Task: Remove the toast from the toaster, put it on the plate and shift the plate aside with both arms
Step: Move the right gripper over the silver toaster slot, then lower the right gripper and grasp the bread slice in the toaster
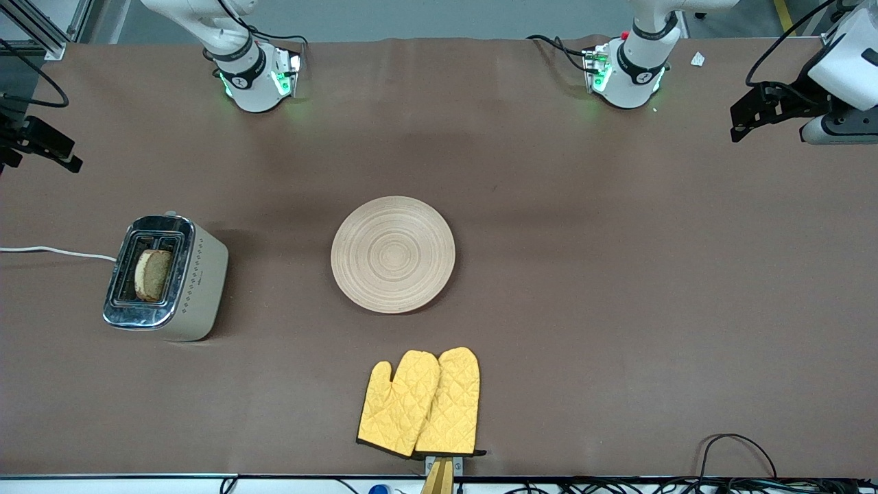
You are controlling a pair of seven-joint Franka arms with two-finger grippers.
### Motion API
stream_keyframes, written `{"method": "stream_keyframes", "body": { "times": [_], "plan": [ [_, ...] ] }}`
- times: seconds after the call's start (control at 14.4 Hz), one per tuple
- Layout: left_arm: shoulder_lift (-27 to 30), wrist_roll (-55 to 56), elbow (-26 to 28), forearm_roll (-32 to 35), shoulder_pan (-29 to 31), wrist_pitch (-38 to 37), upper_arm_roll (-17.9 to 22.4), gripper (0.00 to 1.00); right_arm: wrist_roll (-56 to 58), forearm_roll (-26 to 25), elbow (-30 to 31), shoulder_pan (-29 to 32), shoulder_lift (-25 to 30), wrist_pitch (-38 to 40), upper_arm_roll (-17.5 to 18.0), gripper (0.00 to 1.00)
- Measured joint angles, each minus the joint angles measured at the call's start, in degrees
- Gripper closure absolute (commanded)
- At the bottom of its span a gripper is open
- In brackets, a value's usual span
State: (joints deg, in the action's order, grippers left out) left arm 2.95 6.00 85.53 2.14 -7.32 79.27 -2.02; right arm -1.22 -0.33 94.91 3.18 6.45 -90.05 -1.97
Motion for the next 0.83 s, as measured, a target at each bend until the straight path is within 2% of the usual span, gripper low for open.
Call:
{"method": "stream_keyframes", "body": {
  "times": [0.21, 0.62, 0.83],
  "plan": [
    [-1.01, 0.00, -0.01, 0.00, -0.10, 1.29, -0.03, 0.00, 0.00, 0.00, 3.27, 0.00, -1.30, -4.02, -0.05, 0.00],
    [-1.48, 0.00, -0.06, -0.01, 0.30, 2.86, 0.04, 0.00, 0.00, 0.00, 17.67, 0.02, -8.06, -27.10, -0.15, 0.00],
    [-1.70, 0.00, -0.06, -0.01, 0.65, 4.01, 0.14, 0.00, 0.00, 0.00, 21.24, 0.04, -11.18, -34.77, -0.17, 0.00]
  ]
}}
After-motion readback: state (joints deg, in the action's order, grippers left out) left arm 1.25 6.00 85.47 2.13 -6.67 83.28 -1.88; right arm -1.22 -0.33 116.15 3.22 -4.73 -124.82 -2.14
